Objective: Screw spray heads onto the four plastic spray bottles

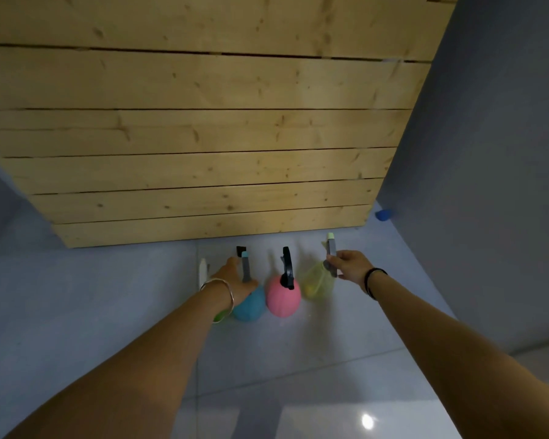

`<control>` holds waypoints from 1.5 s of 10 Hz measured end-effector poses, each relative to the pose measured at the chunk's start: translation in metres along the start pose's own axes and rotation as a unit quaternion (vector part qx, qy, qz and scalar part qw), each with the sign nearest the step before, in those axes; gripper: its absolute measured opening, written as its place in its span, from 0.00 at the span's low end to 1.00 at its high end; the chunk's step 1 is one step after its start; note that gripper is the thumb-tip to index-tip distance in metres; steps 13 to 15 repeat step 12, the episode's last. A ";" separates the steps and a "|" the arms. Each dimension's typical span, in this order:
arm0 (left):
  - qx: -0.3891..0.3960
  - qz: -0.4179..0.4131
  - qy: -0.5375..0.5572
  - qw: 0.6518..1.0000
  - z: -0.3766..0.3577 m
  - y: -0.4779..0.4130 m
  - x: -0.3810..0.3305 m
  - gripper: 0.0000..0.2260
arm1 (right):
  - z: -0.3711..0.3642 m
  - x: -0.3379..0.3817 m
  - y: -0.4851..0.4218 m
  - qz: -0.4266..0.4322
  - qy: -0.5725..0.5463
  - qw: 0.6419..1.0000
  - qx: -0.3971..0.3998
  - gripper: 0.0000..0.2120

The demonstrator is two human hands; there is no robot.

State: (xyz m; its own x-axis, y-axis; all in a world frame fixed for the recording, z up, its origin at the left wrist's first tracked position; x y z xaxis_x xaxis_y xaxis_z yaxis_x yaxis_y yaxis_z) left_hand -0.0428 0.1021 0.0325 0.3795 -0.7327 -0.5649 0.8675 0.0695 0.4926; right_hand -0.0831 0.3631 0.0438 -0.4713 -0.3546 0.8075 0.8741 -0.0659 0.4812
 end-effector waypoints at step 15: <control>0.013 0.023 0.004 1.000 0.006 0.015 0.001 0.32 | -0.001 -0.008 -0.003 -0.026 0.090 0.996 0.010 0.14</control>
Point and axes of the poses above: each hand's wrist, its own y-axis away from the middle knuckle, its own z-axis out of the back of the hand, x = y × z, the point moved 5 cm from there along -y, towards the middle knuckle, and after that the axes turned 5 degrees about -y, right-handed, at the moved point
